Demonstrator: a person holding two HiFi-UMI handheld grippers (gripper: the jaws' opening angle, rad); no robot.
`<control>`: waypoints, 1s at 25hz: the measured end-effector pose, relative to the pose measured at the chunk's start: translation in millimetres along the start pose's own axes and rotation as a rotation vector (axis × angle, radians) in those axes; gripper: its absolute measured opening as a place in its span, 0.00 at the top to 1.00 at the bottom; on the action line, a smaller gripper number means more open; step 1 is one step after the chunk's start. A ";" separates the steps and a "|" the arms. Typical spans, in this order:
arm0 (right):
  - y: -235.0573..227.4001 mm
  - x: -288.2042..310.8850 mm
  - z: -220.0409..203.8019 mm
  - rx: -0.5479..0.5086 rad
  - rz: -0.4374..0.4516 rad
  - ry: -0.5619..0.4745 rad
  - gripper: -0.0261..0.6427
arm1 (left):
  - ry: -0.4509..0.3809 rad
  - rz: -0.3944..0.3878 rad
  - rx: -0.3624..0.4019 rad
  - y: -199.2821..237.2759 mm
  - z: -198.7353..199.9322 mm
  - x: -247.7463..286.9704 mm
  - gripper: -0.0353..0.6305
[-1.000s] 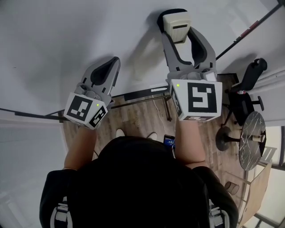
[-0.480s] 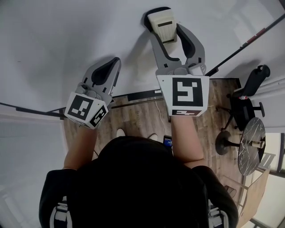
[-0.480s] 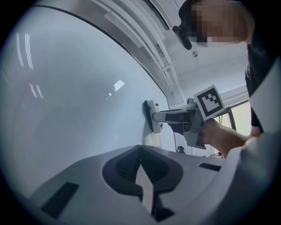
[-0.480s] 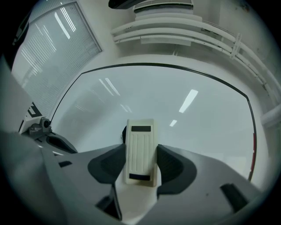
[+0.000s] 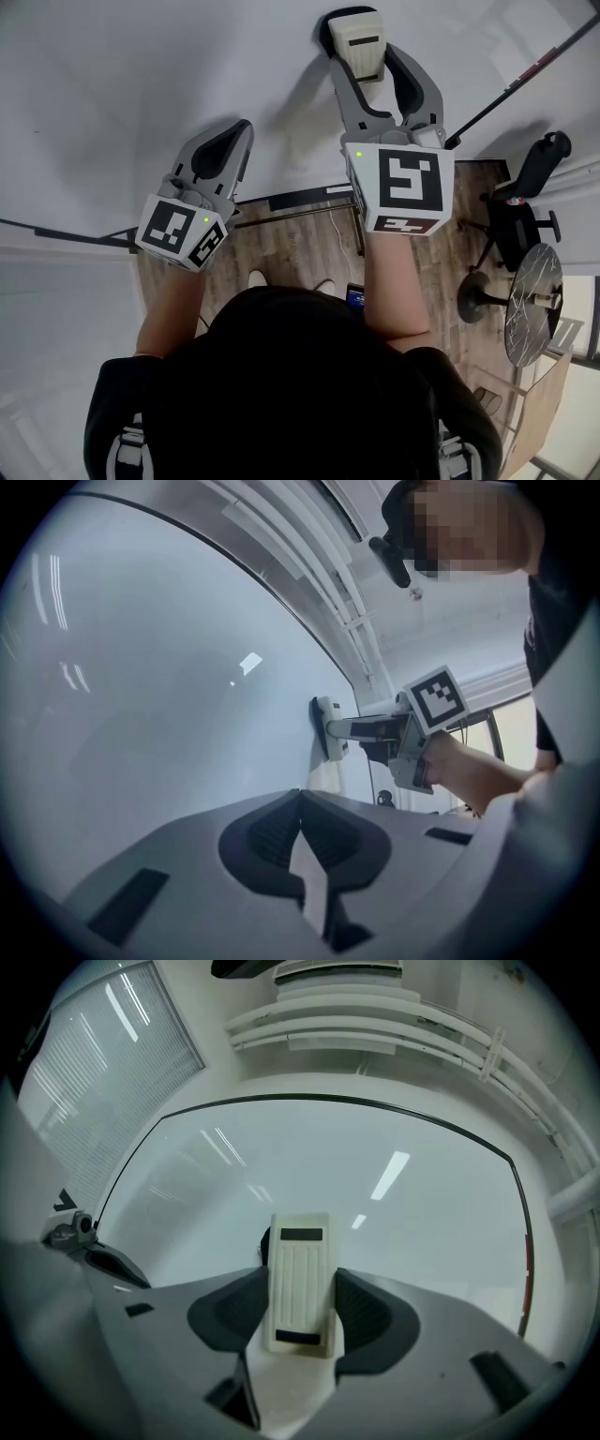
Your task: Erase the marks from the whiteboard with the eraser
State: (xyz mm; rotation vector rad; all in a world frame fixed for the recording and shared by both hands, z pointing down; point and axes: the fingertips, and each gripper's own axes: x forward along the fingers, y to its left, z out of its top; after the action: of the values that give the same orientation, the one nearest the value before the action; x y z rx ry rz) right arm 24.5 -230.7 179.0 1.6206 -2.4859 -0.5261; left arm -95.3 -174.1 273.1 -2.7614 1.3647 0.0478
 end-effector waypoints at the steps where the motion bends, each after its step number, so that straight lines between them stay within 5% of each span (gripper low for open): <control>1: -4.0 -0.3 -1.2 0.004 -0.010 0.001 0.63 | 0.001 0.001 0.000 0.2 -0.1 -0.4 0.94; 19: -26.4 2.9 -6.4 0.040 -0.037 0.003 0.63 | 0.004 0.024 0.001 5.9 -1.5 -3.7 0.94; 25: -33.5 -1.8 -13.5 -0.021 -0.087 0.032 0.63 | 0.004 0.022 0.000 0.8 -5.1 -1.8 0.94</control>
State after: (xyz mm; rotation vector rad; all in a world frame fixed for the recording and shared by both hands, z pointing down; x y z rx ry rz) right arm 58.0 -244.2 179.8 1.7219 -2.3883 -0.5311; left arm -97.0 -173.5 278.2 -2.7477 1.3965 0.0436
